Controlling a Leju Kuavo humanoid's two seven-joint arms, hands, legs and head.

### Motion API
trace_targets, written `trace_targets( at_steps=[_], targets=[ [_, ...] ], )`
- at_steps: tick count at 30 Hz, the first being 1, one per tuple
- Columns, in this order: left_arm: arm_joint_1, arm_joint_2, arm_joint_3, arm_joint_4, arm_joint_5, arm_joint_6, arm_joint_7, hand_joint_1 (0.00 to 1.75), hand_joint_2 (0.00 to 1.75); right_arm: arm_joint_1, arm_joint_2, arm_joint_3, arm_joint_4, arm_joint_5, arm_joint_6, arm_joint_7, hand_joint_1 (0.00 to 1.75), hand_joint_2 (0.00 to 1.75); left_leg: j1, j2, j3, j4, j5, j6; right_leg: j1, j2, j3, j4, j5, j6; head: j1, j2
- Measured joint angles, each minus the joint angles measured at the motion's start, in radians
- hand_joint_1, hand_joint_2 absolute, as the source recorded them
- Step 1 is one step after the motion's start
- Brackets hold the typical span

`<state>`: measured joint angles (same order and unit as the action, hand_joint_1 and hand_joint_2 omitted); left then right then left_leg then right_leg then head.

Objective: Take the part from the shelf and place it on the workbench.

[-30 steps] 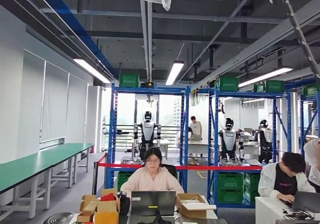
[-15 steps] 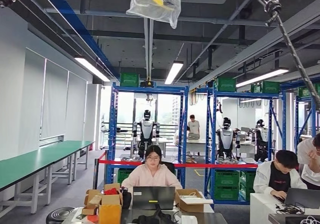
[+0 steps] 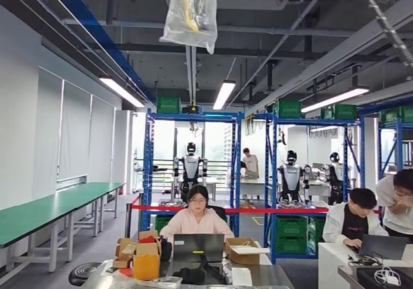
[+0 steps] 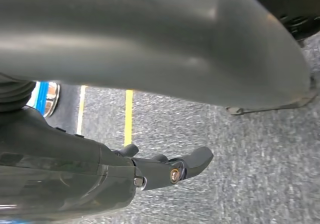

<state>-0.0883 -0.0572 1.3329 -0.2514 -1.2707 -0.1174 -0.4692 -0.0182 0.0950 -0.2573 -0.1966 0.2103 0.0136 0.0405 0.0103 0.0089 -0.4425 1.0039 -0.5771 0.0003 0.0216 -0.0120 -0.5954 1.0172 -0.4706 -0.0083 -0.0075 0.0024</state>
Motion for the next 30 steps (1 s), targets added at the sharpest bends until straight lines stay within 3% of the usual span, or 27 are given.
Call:
trace_targets(
  at_steps=[2,3,5,6,8,9,10,12,14,17,19,20,22,24,25,28,29,30],
  targets=[
    [0.002,-0.001,0.000,0.000,0.008,0.004,0.005,0.00,1.75,0.001,-0.002,-0.003,0.000,0.001,0.003,0.005,0.00,0.00,0.000,0.001,-0.006,-0.012,0.000,0.013,-0.002,0.002,-0.010,0.007,0.007,0.011,0.000,0.000],
    [0.003,-0.002,0.001,0.000,0.011,0.006,0.005,0.00,1.75,0.001,-0.003,-0.004,0.000,0.002,0.004,0.007,0.00,0.44,0.001,0.002,-0.011,-0.012,0.007,0.021,-0.003,0.004,-0.017,0.018,-0.003,0.016,0.000,0.000],
    [0.003,-0.003,0.001,0.000,0.014,0.009,0.005,0.00,1.75,0.003,-0.005,-0.005,0.001,0.002,0.006,0.011,0.00,1.31,0.001,0.005,-0.022,-0.013,0.019,0.034,-0.009,0.008,-0.046,0.095,-0.062,0.028,0.000,0.000],
    [0.003,-0.003,0.002,0.000,0.014,0.010,0.005,0.00,1.75,0.004,-0.005,-0.006,0.001,0.002,0.006,0.012,0.00,1.31,0.000,0.005,-0.028,-0.013,0.024,0.037,-0.012,0.008,-0.068,0.160,-0.100,0.032,0.000,0.000],
    [0.005,-0.003,0.002,0.000,0.014,0.012,0.005,0.00,1.75,0.006,-0.006,-0.010,0.001,0.001,0.005,0.015,0.00,0.44,-0.003,0.006,-0.037,-0.012,0.032,0.038,-0.016,0.008,-0.098,0.266,-0.145,0.038,0.000,0.000],
    [0.005,-0.004,0.002,0.000,0.014,0.013,0.006,0.00,1.75,0.007,-0.006,-0.014,0.001,0.000,0.005,0.017,0.00,0.00,-0.004,0.007,-0.040,-0.011,0.034,0.038,-0.016,0.008,-0.091,0.272,-0.141,0.040,0.000,0.000],
    [0.005,-0.005,0.002,0.000,0.014,0.014,0.006,0.00,1.75,0.007,-0.006,-0.017,0.001,0.000,0.003,0.019,0.00,0.00,-0.004,0.007,-0.041,-0.011,0.036,0.038,-0.015,0.008,-0.065,0.238,-0.119,0.039,0.000,0.000],
    [0.004,-0.009,0.002,0.000,0.014,0.014,0.007,0.00,1.75,0.007,-0.008,-0.023,0.001,0.000,0.000,0.022,0.00,0.87,-0.005,0.007,-0.041,-0.011,0.037,0.037,-0.011,0.010,0.016,0.098,-0.056,0.029,0.000,0.000],
    [0.003,-0.014,0.002,0.000,0.014,0.013,0.009,0.00,1.75,0.007,-0.012,-0.028,0.002,0.000,-0.005,0.025,0.00,1.75,-0.004,0.006,-0.047,-0.010,0.040,0.031,-0.005,0.013,0.060,0.004,-0.023,0.016,0.000,0.000],
    [0.002,-0.021,0.002,0.000,0.014,0.011,0.012,0.00,1.75,0.008,-0.017,-0.036,0.002,0.000,-0.008,0.029,0.00,1.75,-0.001,0.006,-0.055,-0.012,0.043,0.019,-0.002,0.013,0.062,-0.019,-0.017,0.004,0.000,0.000],
    [0.001,-0.023,0.002,0.000,0.015,0.010,0.012,0.00,1.75,0.007,-0.019,-0.042,0.002,0.001,-0.010,0.030,0.00,1.75,-0.001,0.004,-0.066,0.005,0.022,0.013,-0.007,0.014,0.072,-0.048,-0.013,-0.008,0.001,0.000],
    [0.000,-0.024,0.002,0.000,0.015,0.010,0.012,0.00,1.75,0.006,-0.020,-0.044,0.002,0.001,-0.011,0.030,0.00,1.75,0.000,0.002,-0.084,0.041,-0.003,0.011,-0.010,0.014,0.076,-0.062,-0.012,-0.014,0.002,0.000],
    [0.000,-0.024,0.002,0.000,0.018,0.009,0.012,0.00,1.75,0.006,-0.020,-0.046,0.002,0.003,-0.013,0.030,0.00,1.75,0.002,-0.001,-0.143,0.167,-0.062,0.006,-0.010,0.014,0.076,-0.067,-0.012,-0.017,0.002,0.000],
    [0.004,-0.024,0.003,0.000,0.022,0.009,0.012,0.00,1.75,0.006,-0.020,-0.049,0.002,0.006,-0.015,0.030,0.00,1.75,0.006,-0.002,-0.189,0.265,-0.083,-0.003,-0.012,0.013,0.074,-0.063,-0.012,-0.016,0.002,0.000],
    [0.006,-0.024,0.003,0.000,0.024,0.009,0.012,0.00,1.75,0.006,-0.020,-0.050,0.002,0.009,-0.017,0.031,0.00,1.75,0.011,-0.002,-0.189,0.262,-0.067,-0.011,-0.014,0.013,0.073,-0.058,-0.014,-0.015,0.002,0.000],
    [0.005,-0.030,0.003,0.001,0.025,0.010,0.013,0.00,1.75,0.006,-0.026,-0.051,0.001,0.023,-0.025,0.032,0.00,1.75,0.038,-0.006,-0.119,0.100,0.021,-0.053,-0.020,0.018,0.054,-0.013,-0.035,0.002,0.003,0.000],
    [0.003,-0.034,0.004,0.002,0.027,0.011,0.014,0.00,1.75,0.006,-0.030,-0.052,0.001,0.026,-0.027,0.032,0.00,1.31,0.044,-0.009,-0.105,0.065,0.030,-0.050,-0.019,0.020,0.043,0.007,-0.043,0.007,0.003,0.000],
    [0.002,-0.038,0.004,0.003,0.027,0.011,0.014,0.00,1.75,0.006,-0.034,-0.052,0.001,0.028,-0.028,0.032,0.00,1.16,0.047,-0.012,-0.100,0.052,0.029,-0.052,-0.018,0.022,0.036,0.019,-0.049,0.010,0.003,0.000]
  ],
)
